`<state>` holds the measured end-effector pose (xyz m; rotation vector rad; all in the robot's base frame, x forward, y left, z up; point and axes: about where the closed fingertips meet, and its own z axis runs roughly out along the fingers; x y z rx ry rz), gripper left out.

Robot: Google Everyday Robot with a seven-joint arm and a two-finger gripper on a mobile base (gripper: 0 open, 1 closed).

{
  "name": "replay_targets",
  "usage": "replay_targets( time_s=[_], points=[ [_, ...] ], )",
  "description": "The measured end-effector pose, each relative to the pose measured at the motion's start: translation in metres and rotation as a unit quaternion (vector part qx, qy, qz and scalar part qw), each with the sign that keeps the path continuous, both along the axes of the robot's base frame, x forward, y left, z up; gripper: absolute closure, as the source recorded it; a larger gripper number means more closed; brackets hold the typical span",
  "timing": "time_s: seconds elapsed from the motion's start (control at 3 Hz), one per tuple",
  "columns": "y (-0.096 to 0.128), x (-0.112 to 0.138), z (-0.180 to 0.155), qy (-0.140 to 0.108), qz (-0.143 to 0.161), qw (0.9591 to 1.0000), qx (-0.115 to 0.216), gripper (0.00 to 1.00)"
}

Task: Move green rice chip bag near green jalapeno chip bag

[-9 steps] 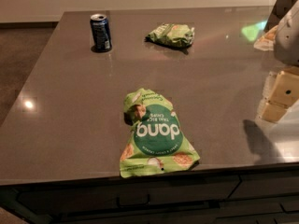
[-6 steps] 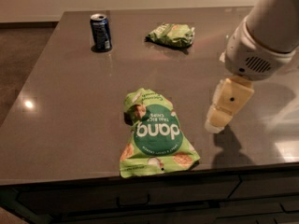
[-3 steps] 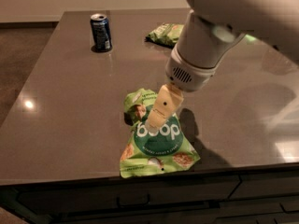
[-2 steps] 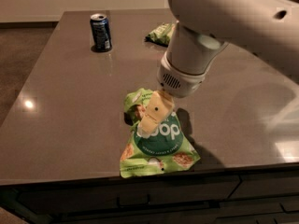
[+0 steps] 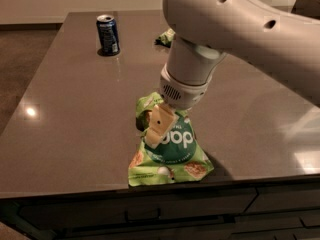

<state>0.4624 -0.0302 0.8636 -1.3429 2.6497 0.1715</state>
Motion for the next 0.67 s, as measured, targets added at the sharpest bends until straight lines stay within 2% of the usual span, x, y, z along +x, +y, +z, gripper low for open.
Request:
replay_targets(
  time_s=[0.33, 0.67],
  points=[
    [0.007, 0.003, 0.002, 0.002, 0.008, 1.0000, -0.002, 0.49],
    [0.013, 0.015, 0.021, -0.013, 0.027, 0.9996, -0.003, 0.79]
  ],
)
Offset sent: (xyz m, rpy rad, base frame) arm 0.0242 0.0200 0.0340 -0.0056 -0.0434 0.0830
